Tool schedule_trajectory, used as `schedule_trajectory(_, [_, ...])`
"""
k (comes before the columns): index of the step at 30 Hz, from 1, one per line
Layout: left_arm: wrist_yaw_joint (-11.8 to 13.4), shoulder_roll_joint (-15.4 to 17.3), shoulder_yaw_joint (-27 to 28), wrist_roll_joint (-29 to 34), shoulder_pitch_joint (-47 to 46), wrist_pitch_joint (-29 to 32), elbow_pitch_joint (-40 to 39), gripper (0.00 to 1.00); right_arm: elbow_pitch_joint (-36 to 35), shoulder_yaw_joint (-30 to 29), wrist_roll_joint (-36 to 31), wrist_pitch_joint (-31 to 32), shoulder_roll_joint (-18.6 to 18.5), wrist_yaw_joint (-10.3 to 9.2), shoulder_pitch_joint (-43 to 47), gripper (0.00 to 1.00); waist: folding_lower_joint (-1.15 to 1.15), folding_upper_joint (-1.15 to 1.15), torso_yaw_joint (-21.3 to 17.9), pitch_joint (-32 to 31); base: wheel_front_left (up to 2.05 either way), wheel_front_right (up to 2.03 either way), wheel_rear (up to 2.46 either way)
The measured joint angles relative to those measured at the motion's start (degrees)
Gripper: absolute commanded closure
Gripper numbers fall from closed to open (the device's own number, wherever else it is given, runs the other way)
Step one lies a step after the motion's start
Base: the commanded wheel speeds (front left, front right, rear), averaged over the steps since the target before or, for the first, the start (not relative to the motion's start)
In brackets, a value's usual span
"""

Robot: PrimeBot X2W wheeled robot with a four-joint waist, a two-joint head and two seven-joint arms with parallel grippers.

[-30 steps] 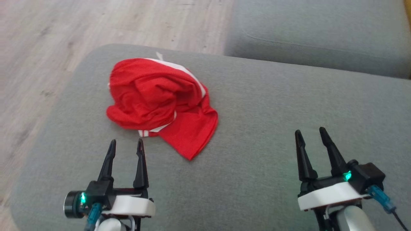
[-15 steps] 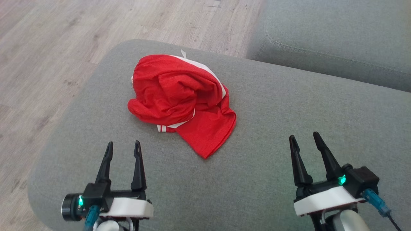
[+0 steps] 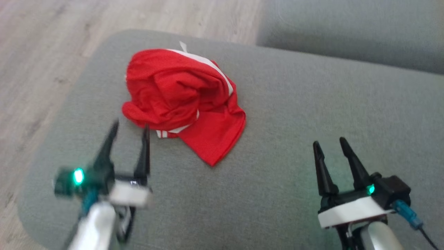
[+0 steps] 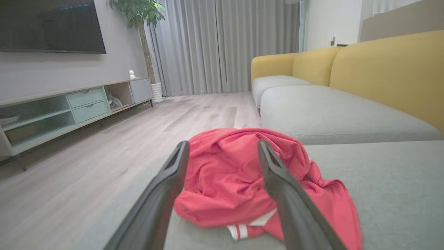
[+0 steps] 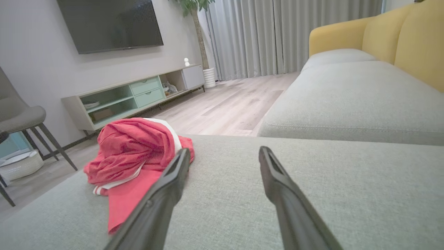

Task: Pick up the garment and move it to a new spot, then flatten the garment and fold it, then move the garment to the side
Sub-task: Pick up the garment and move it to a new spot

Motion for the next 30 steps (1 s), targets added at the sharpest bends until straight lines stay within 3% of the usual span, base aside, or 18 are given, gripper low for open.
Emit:
schedule_trajectory(7, [-6.4, 4.5, -4.4, 0.8, -19.9, 9.5, 9.6, 0.0, -0.2, -0.7, -0.5, 0.0, -0.1, 0.0, -3.6, 0.0, 0.02, 0.0, -3.4, 5.0, 0.0, 0.0, 0.0])
schedule_trajectory(14, [-7.0, 8.3, -8.4, -1.7, -30.3, 19.9, 20.5, 0.0, -0.4, -0.4, -0.5, 0.0, -0.2, 0.0, -6.2, 0.0, 0.02, 0.0, -8.1, 9.0, 0.0, 0.0, 0.0])
schedule_trajectory(23, [-7.4, 11.3, -11.6, -5.5, -34.0, 23.4, 29.9, 0.0, -0.4, -0.2, -0.3, 0.0, -0.2, 0.0, -7.0, 0.0, 0.01, 0.0, -13.1, 11.7, 0.0, 0.0, 0.0])
schedule_trajectory(24, [-7.4, 11.5, -11.7, -5.8, -34.2, 23.4, 30.6, 0.26, -0.4, -0.2, -0.2, 0.0, -0.2, 0.0, -7.1, 0.0, 0.01, 0.0, -13.5, 11.8, 0.0, 0.0, 0.0])
schedule_trajectory(26, [-7.4, 11.6, -12.3, -6.1, -34.6, 22.6, 31.6, 1.0, -0.4, -0.2, -0.2, 0.0, -0.2, 0.0, -7.4, 0.0, 0.01, 0.0, -13.9, 11.7, 0.0, 0.0, 0.0])
schedule_trajectory(30, [-7.4, 11.6, -13.2, -6.9, -34.7, 18.5, 31.8, 1.0, 0.0, -0.2, -0.2, 0.0, -0.2, 0.0, -7.5, 0.0, 0.0, 0.0, -14.2, 10.9, 0.0, 0.0, 0.0])
